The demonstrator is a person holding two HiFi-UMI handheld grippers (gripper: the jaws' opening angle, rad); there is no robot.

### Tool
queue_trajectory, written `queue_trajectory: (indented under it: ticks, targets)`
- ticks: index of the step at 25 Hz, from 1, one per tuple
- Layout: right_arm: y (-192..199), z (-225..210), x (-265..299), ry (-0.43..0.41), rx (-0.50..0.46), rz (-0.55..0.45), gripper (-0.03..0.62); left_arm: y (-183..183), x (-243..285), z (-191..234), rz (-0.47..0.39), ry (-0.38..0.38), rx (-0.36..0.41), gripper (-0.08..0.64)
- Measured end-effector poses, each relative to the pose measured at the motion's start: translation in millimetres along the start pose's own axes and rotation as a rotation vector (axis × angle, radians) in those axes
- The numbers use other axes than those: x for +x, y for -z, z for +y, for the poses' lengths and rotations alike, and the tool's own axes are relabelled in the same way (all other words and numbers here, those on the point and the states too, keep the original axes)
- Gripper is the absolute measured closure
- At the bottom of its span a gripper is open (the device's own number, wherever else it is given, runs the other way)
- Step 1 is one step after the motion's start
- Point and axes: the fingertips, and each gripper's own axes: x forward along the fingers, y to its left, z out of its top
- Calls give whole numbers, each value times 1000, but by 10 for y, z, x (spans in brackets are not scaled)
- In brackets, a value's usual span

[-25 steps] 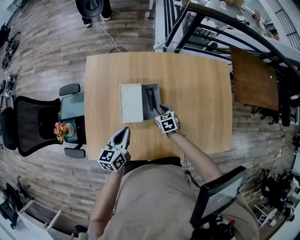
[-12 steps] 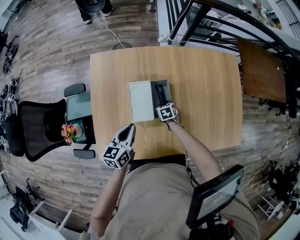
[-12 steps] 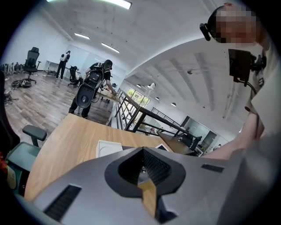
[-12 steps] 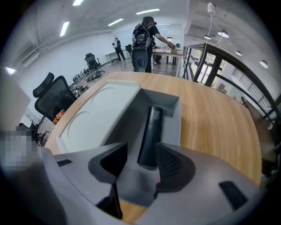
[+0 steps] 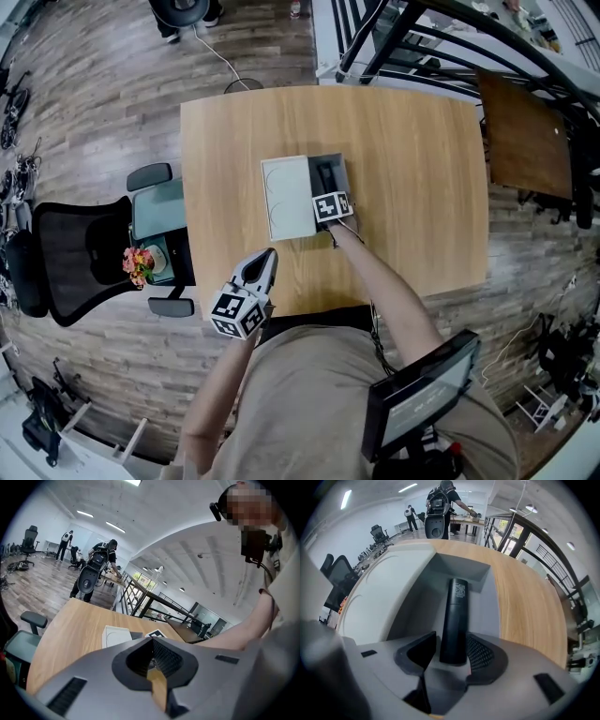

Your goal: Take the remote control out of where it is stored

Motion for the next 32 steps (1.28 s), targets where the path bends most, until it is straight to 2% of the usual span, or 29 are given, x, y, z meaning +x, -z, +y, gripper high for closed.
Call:
queue_trajectory:
  ticks: [6,11,16,18,21,25,28,29,32]
  targets:
    - [-25,-29,51,25,20,43,407,99,-86,46,-4,-12,-17,566]
    - [9,-30,33,47,-15,5,407,170,-166,44,-8,-20,-26,566]
    - [0,34,-49,-9,-14,-24,407,233,-219,5,-6,-19,-24,566]
    - [-17,-7,-65,19,-17,-46,405,253,-228,-24,0,-15,-20,566]
    - [-30,21,-21,29,8,-58,315,269,-238,-68,6,-8,-6,566]
    - [2,42,44,-2,87,-23,311,278,-278,-130,6,-9,6,566]
    - [18,19,43,-24,109,-2,343,316,-317,-156,5,-18,2,566]
    - [23,0,42,-27,116,3,410,332,-331,-167,6,-20,0,566]
    - [15,-24,25,-64,140,12,417,380,-366,-210,8,-22,-4,566]
